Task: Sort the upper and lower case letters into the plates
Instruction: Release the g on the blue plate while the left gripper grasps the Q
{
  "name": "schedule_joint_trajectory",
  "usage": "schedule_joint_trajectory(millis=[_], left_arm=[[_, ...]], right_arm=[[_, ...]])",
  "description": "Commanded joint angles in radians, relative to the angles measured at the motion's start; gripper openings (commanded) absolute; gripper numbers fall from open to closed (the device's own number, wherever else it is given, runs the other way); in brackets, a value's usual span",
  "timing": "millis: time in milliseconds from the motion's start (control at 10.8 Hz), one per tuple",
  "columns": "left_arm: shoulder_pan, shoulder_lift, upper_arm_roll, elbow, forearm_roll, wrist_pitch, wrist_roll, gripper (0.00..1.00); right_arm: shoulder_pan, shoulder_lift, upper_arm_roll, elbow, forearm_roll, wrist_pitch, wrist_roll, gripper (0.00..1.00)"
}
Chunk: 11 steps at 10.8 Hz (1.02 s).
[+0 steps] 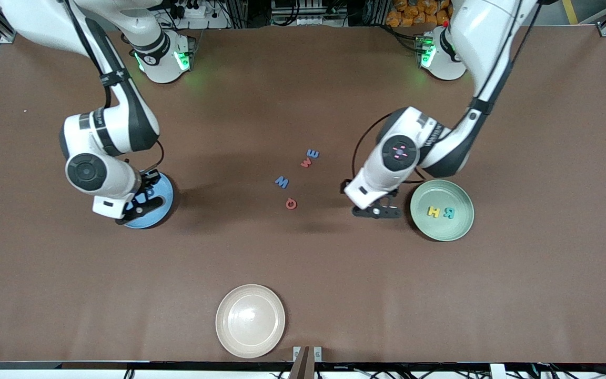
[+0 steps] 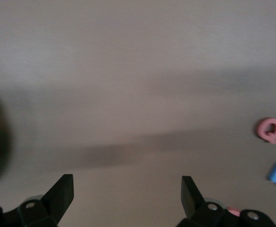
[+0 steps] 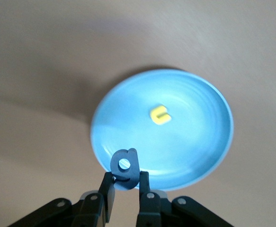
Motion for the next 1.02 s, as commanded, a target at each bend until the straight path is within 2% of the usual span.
schedule_joint_trajectory(millis=[0,186,279,372,557,650,929], left_arm=[[-0.097,0.116,0.014,0.142,0.074,0.046,-0.118,1.00],[-0.166,0.165,0.036,0.159,0.117,0.171,-0.181,1.00],[-0.188,0.190,0.050,0.159,0.125,0.220,-0.181,1.00],[-0.238,0.214,0.088,0.159,0.125,0.289,-0.186,1.00],[-0.357,0.265,0.213,0.193,0.123,0.382,-0.221,1.00],[-0.396,0.297,0.244,0.226,0.125,0.394,-0.221,1.00],[-0.438,0.313,0.257,0.250,0.134,0.394,-0.215,1.00]], right_arm=[[-0.003,-0.010,-0.039,-0.014,0.021,-0.018,-0.021,0.04],[-0.005,-0.005,-0.056,-0.012,0.019,-0.012,-0.021,0.71],[-0.013,-0.006,-0.056,-0.011,0.019,-0.014,-0.021,0.89],[-0.019,-0.013,-0.056,-0.006,0.019,-0.020,-0.022,1.00],[-0.017,-0.026,-0.058,0.056,0.022,-0.096,-0.032,1.00],[-0.016,-0.036,-0.058,0.099,0.024,-0.141,-0.031,1.00],[-0.017,-0.146,-0.050,0.139,0.024,-0.143,-0.033,1.00]])
